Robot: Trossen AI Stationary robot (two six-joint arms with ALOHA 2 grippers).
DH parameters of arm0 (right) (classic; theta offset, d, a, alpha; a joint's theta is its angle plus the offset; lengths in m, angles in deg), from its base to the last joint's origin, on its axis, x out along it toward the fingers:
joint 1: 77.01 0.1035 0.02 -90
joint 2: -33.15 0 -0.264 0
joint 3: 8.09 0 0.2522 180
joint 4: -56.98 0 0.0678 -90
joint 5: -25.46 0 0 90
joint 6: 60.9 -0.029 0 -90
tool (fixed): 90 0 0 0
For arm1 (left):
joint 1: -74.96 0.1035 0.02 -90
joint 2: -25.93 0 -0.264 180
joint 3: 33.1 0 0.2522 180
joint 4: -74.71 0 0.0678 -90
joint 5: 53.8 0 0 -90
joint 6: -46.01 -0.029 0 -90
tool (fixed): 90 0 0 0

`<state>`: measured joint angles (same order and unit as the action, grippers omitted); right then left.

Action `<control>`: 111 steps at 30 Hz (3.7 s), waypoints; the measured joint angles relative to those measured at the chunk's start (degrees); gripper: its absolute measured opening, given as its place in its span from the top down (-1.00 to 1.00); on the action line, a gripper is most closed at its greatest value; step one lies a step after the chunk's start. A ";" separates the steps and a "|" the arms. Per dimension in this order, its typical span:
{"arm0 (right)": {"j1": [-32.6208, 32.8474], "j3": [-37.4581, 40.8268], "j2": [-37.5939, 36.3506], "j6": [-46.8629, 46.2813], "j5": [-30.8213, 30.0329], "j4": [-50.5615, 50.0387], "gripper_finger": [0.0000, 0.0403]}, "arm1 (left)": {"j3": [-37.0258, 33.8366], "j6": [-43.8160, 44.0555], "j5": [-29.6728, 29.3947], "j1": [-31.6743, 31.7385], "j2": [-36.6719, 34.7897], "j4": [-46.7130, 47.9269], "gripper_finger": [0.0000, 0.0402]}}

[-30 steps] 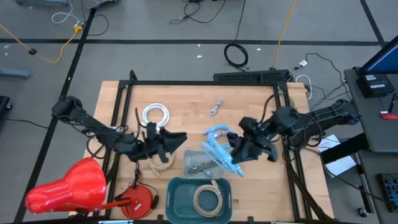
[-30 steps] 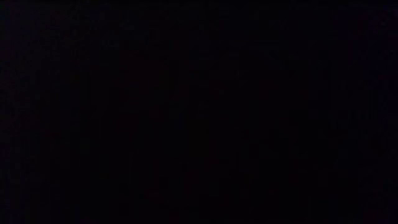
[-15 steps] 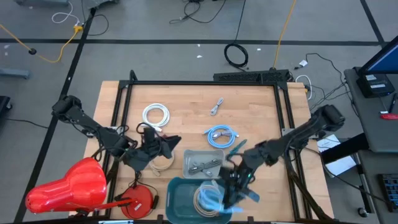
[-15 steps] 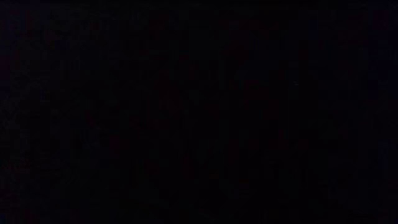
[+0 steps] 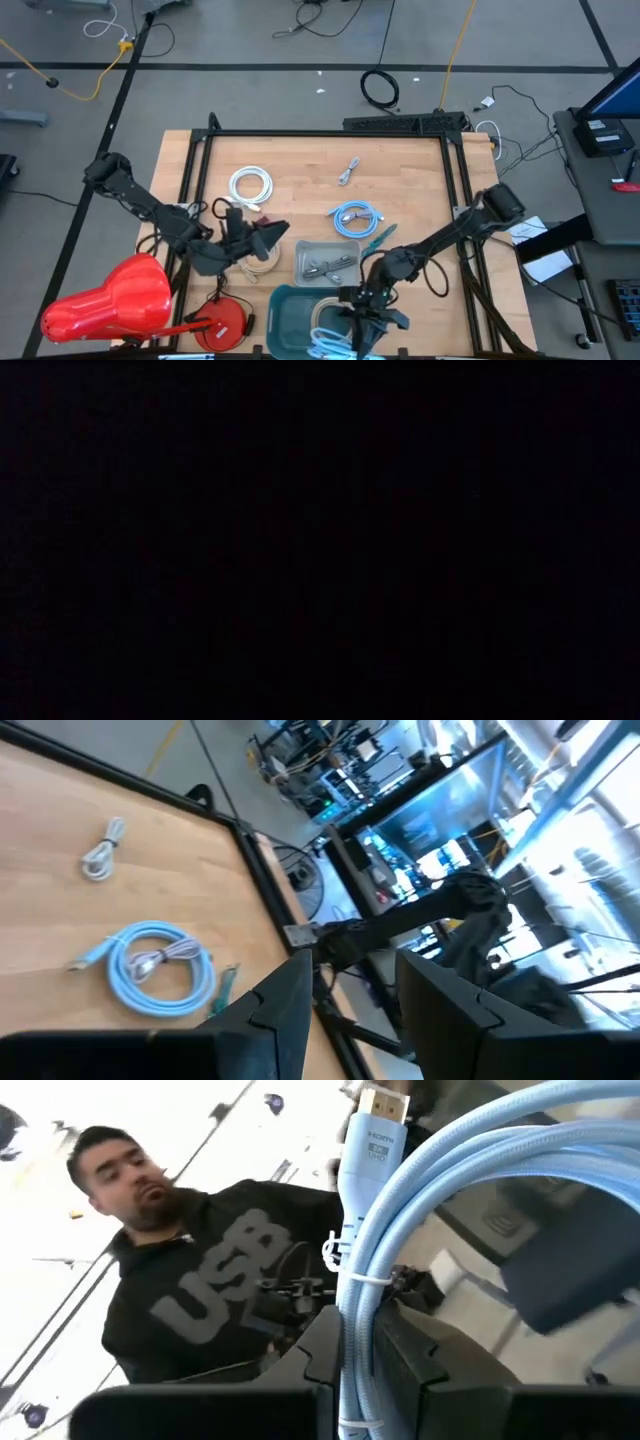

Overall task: Pick & Place USB Port
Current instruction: Put the top blue HDMI cable into the blue bin

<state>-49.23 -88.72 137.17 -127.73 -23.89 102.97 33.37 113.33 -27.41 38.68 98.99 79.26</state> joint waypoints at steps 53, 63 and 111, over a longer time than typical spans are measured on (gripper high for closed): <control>-1.72 -0.04 -3.31 13.53 -7.87 -38.30 0.88 | 0.00 -1.63 -5.22 -2.70 0.00 -3.28 0.27; -1.87 -0.04 -3.31 14.41 -13.71 -38.39 0.43 | 0.00 -2.92 -5.43 -2.81 0.02 -4.62 0.27; 1.56 -12.21 -3.25 14.08 -16.40 -55.22 1.00 | 0.00 -3.18 -4.40 -3.21 0.02 -4.36 0.27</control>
<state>-47.67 -100.93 133.92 -113.65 -40.29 47.75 33.37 110.15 -31.81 35.47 99.01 74.90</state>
